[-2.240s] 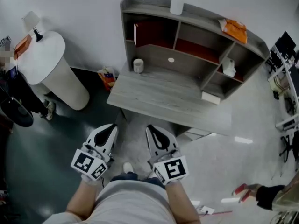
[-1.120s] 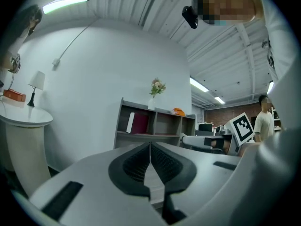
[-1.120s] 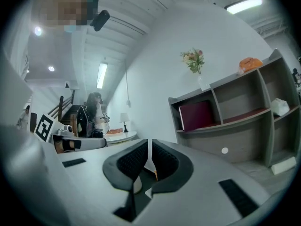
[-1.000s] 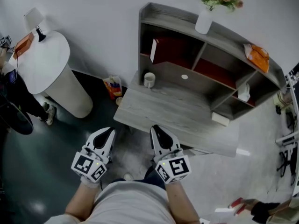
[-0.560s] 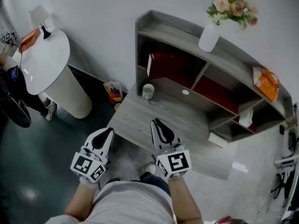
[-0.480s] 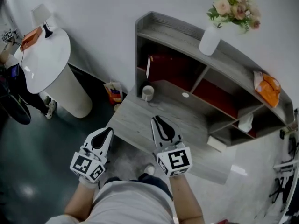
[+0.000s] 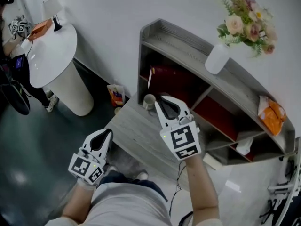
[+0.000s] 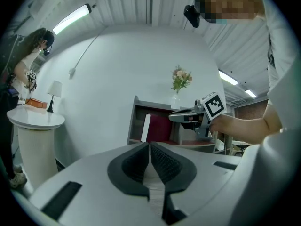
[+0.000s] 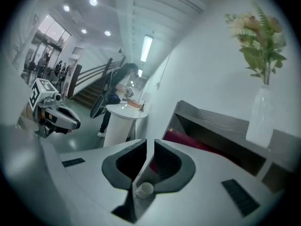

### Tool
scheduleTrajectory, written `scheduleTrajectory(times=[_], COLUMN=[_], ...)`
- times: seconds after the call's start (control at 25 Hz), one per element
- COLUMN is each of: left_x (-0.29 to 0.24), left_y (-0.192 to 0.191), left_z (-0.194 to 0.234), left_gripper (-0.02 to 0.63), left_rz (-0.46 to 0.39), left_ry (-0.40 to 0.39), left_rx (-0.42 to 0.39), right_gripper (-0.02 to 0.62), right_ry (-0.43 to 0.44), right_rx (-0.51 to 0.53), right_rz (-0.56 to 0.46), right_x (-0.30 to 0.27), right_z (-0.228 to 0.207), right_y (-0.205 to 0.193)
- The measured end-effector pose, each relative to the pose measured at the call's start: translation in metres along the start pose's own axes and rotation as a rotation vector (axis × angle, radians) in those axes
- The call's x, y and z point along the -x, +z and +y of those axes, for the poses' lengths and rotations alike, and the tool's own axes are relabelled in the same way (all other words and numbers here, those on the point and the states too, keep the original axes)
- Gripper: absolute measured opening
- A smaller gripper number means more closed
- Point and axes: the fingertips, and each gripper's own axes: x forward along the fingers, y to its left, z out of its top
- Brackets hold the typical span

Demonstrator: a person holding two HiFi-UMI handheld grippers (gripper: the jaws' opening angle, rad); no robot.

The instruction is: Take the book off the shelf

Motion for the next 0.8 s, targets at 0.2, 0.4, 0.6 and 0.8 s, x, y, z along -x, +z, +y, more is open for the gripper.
scheduleTrajectory(times=[0.2, 0.4, 0.6, 0.8], left_x=[-0.004, -0.005, -0.003, -0.001], left_y=[0.011, 0.023, 0.027, 0.026], left_z=[0.013, 0.030, 0.046, 0.056], left_gripper=[0.018, 0.018, 0.018, 0.018], left_rz=[-0.008, -0.020, -0.032, -0.036], left_ry=[-0.007, -0.023, -0.032, -0.033], left_rx=[0.005, -0.003, 0.019, 0.029], right_gripper=[0.150, 0.193, 0.252, 0.278], right_ry=[0.087, 0.139, 0.177, 0.192], right_rx=[0.190, 0.375, 0.530, 0.639], right_rz=[0.139, 0.302, 0.440, 0.535], right_x=[-0.032, -0.054, -0.072, -0.090], right_z=[-0.014, -0.023, -0.033, -0.044], right_y=[0.013, 0.012, 0.007, 0.002])
